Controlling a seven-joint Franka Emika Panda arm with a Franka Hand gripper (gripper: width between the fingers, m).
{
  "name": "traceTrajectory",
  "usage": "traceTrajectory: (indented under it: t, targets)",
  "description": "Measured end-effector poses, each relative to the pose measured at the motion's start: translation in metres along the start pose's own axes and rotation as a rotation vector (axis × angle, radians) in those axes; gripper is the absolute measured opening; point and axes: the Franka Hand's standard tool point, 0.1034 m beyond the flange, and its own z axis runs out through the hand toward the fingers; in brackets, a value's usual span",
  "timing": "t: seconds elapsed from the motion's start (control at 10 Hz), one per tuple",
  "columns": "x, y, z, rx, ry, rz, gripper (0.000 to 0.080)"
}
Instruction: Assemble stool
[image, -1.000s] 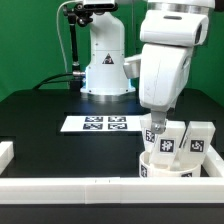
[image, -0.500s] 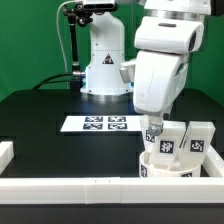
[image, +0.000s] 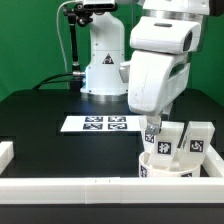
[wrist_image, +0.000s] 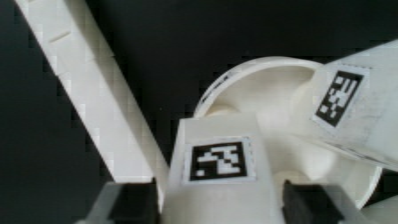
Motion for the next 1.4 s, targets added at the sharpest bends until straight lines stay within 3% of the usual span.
traceTrajectory:
  t: [1.0,1.2,1.4]
  targets:
    - [0.0029,-0.0051,0.0015,0.007,0.009,0.985,0.0337]
    - [0.0048,-0.0064,0.0016,0.030,0.016,1.208,0.0337]
    - [0.0055,-0.0069,0.0016,0.032,0.015,1.332,0.0337]
